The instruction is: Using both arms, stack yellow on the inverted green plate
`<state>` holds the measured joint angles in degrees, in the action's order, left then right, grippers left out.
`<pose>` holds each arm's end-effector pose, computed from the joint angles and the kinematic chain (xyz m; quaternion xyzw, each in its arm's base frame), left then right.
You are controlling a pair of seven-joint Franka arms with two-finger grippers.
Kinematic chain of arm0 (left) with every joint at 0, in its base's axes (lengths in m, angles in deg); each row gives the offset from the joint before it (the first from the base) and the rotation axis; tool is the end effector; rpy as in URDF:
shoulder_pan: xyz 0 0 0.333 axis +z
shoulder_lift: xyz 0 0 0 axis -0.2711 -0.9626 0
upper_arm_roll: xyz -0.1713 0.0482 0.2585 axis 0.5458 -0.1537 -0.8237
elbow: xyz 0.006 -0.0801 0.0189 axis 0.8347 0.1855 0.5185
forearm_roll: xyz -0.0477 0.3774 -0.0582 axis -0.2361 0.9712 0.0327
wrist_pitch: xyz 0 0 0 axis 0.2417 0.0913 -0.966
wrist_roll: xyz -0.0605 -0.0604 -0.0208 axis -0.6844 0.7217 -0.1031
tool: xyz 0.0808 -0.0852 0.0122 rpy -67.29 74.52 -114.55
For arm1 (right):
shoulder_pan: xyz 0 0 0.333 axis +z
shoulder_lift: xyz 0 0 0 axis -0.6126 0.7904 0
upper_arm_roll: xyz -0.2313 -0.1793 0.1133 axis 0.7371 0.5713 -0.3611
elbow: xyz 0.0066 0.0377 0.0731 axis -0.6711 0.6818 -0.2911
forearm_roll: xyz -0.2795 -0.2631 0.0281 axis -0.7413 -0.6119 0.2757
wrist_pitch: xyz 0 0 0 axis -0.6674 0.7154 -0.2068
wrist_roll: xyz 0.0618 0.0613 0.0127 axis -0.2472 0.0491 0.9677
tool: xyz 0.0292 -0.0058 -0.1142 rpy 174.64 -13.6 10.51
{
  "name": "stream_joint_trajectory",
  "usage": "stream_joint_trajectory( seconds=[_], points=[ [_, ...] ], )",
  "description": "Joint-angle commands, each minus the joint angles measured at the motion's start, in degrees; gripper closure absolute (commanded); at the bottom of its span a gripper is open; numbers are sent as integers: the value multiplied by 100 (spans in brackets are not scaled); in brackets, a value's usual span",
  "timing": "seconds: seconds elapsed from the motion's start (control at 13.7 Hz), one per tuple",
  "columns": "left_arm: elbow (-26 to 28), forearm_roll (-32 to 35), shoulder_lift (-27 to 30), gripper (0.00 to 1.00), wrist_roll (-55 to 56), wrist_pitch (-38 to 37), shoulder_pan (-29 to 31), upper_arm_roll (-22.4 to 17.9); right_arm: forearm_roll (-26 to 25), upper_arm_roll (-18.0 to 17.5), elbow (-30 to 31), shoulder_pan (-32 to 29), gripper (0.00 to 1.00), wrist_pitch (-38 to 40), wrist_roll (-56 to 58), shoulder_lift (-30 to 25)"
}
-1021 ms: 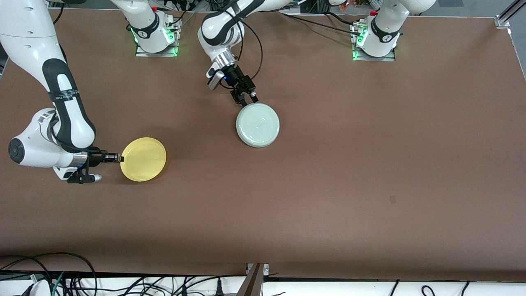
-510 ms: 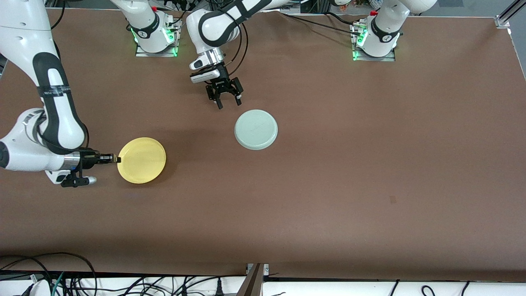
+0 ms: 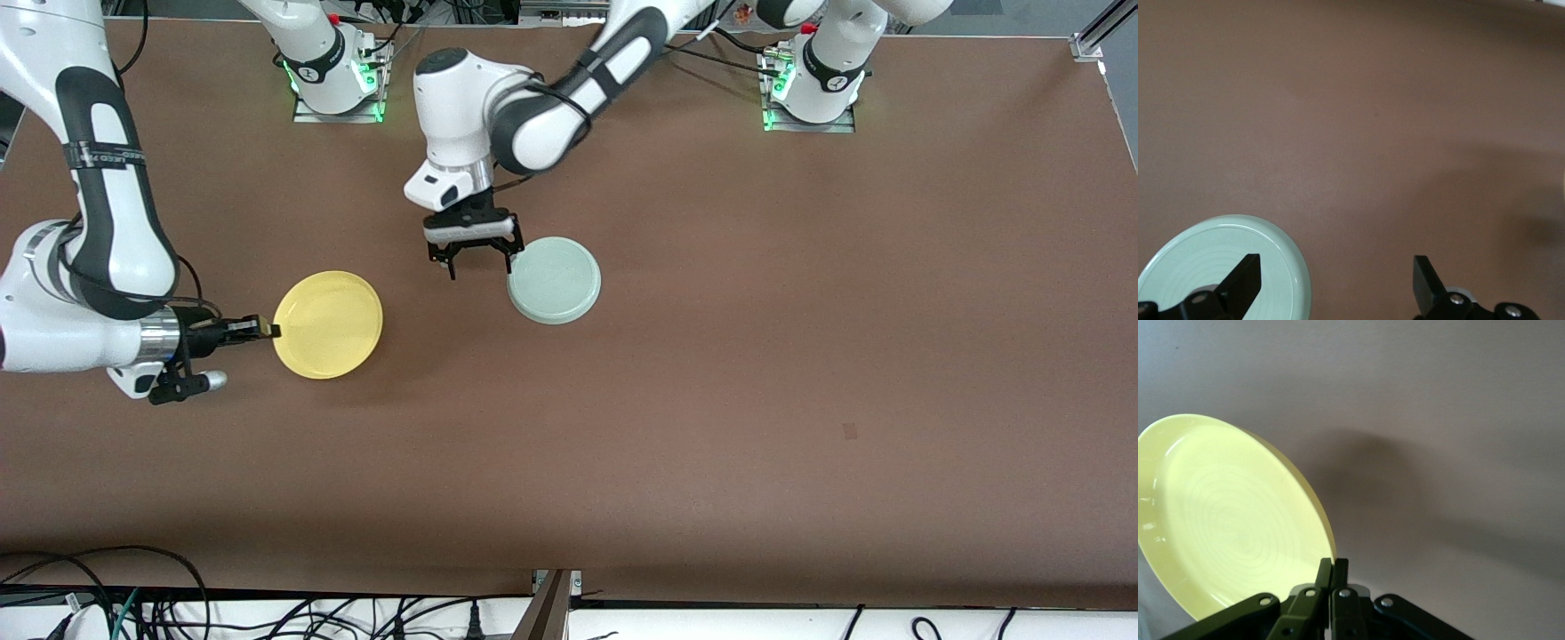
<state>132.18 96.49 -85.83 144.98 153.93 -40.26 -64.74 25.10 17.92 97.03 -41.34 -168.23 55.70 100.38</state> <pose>0.4474 -0.6498 0.3118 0.9713 0.1343 0.1924 0.0392 0.6404 -0.0048 0.2845 -0.9681 -0.0878 0.1331 0.1935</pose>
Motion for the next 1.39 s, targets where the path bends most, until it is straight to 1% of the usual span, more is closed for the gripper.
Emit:
stream_joint_trajectory(
  seconds=[0.0,0.15,0.22,0.36,0.44,0.51,0.66,0.8,0.88,0.95,1.02,1.24,1.31],
  points=[
    [132,-914,548,0,-239,7,657,545,129,-217,550,49,100,-318,-285,-341],
    [132,-1591,899,0,-382,7,1290,950,137,-481,1077,58,100,-836,-505,-569],
    [132,-1881,1014,0,-364,-2,1501,1091,137,-587,1375,58,100,-1108,-584,-693],
    [141,-2452,1330,0,-408,-54,1880,1110,172,-850,2008,58,100,-1705,-664,-939],
    [150,-2542,1514,0,-417,-133,2082,1119,303,-982,2298,58,100,-2039,-699,-1027],
    [141,-2552,1682,0,-417,-377,2258,1127,426,-1140,2493,58,100,-2260,-821,-1106],
    [141,-2753,1989,0,-417,-896,2530,1128,454,-1465,2766,58,100,-2533,-1198,-1238],
    [141,-3043,2350,0,-426,-1318,2917,1136,454,-2008,3099,58,100,-3199,-2005,-1309],
    [141,-3175,2534,0,-513,-1616,3110,1136,454,-2351,3275,58,100,-3673,-2496,-1292],
    [141,-3411,2701,0,-783,-1924,3347,1136,454,-2615,3442,84,100,-4182,-2884,-1222],
    [141,-3692,2868,0,-1056,-2196,3628,1128,454,-2775,3505,197,100,-4561,-3280,-1125],
    [141,-4396,3238,0,-1487,-2996,4603,1128,454,-2794,3540,891,100,-5091,-4116,-976],
    [141,-4415,3352,0,-1924,-3338,4885,1128,454,-2794,3541,980,100,-5188,-4240,-923]
  ],
)
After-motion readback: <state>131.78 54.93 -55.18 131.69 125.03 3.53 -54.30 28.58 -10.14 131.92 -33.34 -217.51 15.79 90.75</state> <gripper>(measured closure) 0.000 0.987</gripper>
